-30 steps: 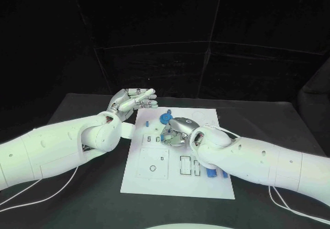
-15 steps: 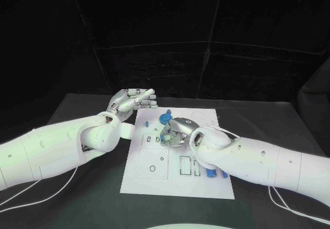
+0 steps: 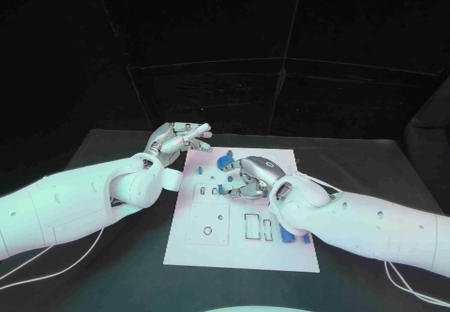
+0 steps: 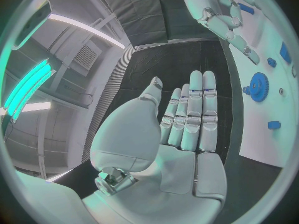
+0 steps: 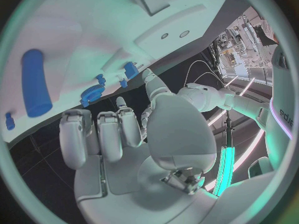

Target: Assemble the parts on the task board

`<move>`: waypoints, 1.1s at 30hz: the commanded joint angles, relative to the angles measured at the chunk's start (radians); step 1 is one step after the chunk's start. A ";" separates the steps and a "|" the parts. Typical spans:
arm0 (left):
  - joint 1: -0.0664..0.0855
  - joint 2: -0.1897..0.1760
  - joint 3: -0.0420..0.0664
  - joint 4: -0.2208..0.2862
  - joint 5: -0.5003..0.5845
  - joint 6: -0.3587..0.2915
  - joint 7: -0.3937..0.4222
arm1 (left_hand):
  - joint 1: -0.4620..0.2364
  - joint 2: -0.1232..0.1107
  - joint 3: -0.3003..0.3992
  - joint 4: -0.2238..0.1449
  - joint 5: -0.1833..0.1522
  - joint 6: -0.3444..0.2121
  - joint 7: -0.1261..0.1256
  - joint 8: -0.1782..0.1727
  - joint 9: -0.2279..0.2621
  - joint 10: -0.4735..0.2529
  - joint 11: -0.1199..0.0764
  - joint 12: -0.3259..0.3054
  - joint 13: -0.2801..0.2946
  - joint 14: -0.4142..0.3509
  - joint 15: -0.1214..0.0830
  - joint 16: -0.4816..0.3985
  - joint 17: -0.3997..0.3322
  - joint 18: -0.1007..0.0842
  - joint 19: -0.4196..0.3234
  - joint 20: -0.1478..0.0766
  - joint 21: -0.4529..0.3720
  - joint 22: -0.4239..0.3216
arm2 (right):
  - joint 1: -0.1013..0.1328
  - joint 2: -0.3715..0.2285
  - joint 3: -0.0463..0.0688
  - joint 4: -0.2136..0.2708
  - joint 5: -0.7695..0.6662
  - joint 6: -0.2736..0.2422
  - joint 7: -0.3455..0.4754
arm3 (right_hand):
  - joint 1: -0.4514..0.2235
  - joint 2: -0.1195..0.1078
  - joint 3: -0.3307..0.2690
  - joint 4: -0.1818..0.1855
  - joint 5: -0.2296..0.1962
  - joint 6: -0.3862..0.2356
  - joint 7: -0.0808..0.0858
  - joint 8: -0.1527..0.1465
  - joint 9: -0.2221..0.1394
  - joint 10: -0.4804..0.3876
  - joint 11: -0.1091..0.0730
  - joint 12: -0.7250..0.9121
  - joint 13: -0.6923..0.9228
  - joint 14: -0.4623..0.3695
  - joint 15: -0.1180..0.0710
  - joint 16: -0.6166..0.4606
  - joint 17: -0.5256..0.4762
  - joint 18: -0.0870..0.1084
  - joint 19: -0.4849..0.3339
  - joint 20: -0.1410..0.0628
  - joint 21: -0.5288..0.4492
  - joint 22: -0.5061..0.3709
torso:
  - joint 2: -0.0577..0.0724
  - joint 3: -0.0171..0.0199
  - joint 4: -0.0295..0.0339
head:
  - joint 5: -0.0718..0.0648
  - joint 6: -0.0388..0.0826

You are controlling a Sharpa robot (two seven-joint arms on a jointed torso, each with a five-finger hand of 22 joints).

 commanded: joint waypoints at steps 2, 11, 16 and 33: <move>0.002 0.000 0.001 -0.004 -0.104 0.003 -0.056 | -0.009 0.005 -0.014 -0.004 -0.004 0.032 -0.012 0.000 0.004 0.043 -0.024 0.010 0.005 0.112 -0.031 0.079 0.072 0.008 0.088 -0.035 0.071 0.035 | 0.017 -0.062 0.003 0.068 0.081 -0.091 0.138 | 0.040 0.002 -0.093 0.056 0.002 0.045 -0.001 0.006 0.006 0.020 0.006 0.013 0.155 0.087 0.006 0.005 0.174 -0.009 0.058 0.008 -0.007 0.173 | -0.002 -0.0010 0.0007 | -0.003 0.004; 0.005 0.005 0.001 -0.018 -0.314 -0.012 -0.293 | 0.033 0.024 0.042 -0.041 -0.001 0.112 -0.079 0.048 0.021 0.251 -0.099 0.135 0.092 0.257 -0.105 0.852 0.834 -0.013 0.244 -0.107 0.364 0.276 | 0.121 -0.209 0.003 0.138 0.430 0.127 0.279 | 0.123 0.082 -0.059 0.023 -0.001 0.175 -0.028 0.051 0.021 0.038 -0.018 0.039 0.175 0.086 -0.014 0.001 0.168 -0.009 0.057 -0.008 -0.008 0.171 | -0.010 -0.0012 -0.0003 | 0.001 0.007; 0.027 0.018 0.001 -0.038 -0.555 0.062 -0.542 | -0.153 -0.026 -0.026 0.061 -0.004 0.118 -0.101 0.169 0.104 0.252 -0.145 0.616 0.521 0.283 -0.127 1.284 1.316 -0.078 0.326 -0.146 0.773 0.784 | 0.178 -0.274 0.003 0.123 0.564 0.182 0.281 | 0.125 0.088 -0.058 0.021 0.001 0.179 -0.029 0.052 0.020 0.037 -0.020 0.037 0.174 0.084 -0.016 -0.002 0.160 -0.008 0.056 -0.010 -0.009 0.168 | -0.025 -0.0024 0.0018 | -0.001 0.001; 0.125 0.152 -0.038 -0.128 -1.042 0.435 -0.977 | -0.225 -0.008 -0.108 0.142 -0.007 -0.052 -0.146 0.511 0.423 0.201 -0.161 1.083 0.986 0.291 -0.157 1.316 1.360 -0.095 0.381 -0.161 0.869 0.943 | 0.219 -0.310 0.006 0.036 0.607 0.118 0.220 | 0.140 0.117 -0.037 0.002 0.064 0.189 -0.031 0.049 0.013 0.039 -0.023 0.038 0.175 0.082 -0.021 -0.009 0.147 -0.006 0.051 -0.016 -0.013 0.159 | -0.051 0.0119 0.0010 | 0.008 -0.017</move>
